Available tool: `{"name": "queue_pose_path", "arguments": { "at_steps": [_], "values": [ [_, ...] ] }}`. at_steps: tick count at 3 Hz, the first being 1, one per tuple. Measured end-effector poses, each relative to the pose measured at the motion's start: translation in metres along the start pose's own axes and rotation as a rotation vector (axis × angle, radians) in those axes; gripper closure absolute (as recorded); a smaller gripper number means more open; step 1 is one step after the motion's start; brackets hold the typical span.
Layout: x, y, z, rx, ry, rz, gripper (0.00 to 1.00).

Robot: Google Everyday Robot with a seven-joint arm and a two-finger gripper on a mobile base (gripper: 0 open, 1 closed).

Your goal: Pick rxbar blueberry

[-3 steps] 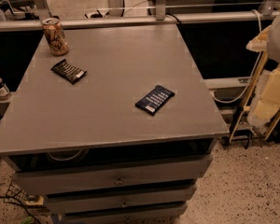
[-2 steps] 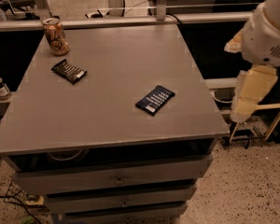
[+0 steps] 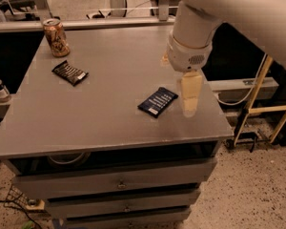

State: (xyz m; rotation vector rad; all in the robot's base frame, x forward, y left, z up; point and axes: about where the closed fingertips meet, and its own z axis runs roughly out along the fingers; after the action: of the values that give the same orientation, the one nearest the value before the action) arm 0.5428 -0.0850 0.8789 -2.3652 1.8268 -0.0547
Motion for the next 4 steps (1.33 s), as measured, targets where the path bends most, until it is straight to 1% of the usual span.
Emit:
{"name": "queue_pose_path", "arguments": {
  "at_steps": [1,2,3,4],
  "values": [
    [-0.014,-0.020,0.030,-0.025,0.000,-0.065,0.00],
    [-0.014,-0.032,0.055,-0.049,-0.023,-0.073,0.18],
    [-0.012,-0.037,0.067,-0.062,-0.048,-0.077,0.41],
    [-0.013,-0.039,0.058,-0.062,-0.048,-0.077,0.73]
  ]
}}
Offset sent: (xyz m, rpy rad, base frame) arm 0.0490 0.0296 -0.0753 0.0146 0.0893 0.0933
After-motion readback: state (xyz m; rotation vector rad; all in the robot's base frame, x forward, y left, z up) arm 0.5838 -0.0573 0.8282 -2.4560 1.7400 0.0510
